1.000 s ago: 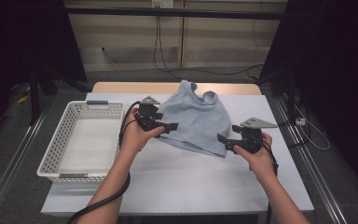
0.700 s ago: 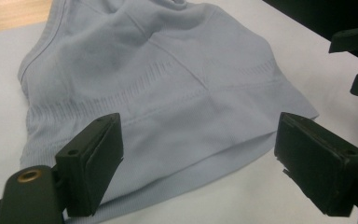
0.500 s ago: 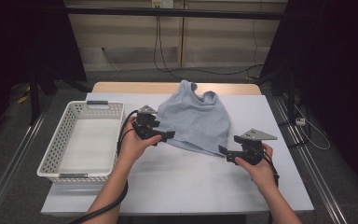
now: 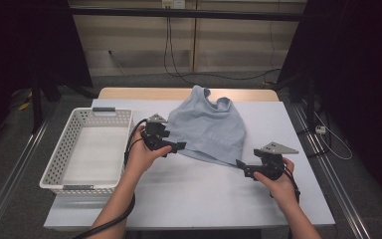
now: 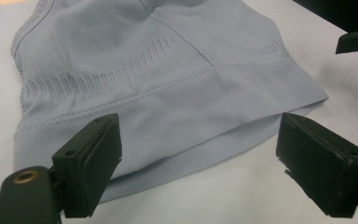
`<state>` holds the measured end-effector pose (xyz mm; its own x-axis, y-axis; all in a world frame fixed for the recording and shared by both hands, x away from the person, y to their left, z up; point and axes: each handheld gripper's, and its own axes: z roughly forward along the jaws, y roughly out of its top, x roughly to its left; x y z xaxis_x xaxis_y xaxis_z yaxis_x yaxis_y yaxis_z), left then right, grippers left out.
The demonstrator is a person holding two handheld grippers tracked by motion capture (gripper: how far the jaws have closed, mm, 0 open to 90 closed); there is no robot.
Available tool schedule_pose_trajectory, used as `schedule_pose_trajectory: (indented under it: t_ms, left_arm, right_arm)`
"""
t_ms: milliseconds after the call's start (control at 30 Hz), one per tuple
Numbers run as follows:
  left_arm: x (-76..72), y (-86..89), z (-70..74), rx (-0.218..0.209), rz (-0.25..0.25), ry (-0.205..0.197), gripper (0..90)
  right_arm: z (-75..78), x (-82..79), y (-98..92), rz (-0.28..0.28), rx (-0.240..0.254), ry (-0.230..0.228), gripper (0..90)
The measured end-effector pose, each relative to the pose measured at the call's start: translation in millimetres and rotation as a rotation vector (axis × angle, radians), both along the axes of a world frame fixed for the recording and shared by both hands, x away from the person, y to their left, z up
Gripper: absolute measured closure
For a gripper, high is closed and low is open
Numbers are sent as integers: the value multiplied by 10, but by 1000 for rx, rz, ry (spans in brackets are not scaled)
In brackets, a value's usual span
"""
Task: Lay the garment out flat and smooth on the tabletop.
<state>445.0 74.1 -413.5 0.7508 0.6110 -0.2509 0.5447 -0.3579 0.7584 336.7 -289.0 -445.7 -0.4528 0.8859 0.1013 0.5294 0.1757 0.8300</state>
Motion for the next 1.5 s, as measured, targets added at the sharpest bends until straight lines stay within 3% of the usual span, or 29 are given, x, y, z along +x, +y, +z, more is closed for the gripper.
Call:
schedule_pose_trajectory:
  t_ms: [367,600,800,967,1200,1367,1500]
  left_arm:
    - [54,4,-16,0,12,2,145]
    - [65,35,-32,2,15,9,142]
    - [77,67,-37,0,24,8,141]
    - [72,99,-23,6,27,5,141]
    - [79,114,-32,6,28,0,143]
    - [86,107,-36,2,33,-5,145]
    - [76,97,-59,16,33,4,149]
  right_arm:
    - [-68,-8,12,1,7,21,125]
    - [-39,9,3,6,20,35,164]
    - [-65,66,48,17,9,77,231]
    - [-78,100,106,58,-20,96,299]
    - [-76,179,166,65,-55,73,429]
    - [-112,179,227,83,-76,109,456]
    - [-111,155,227,73,-109,100,540]
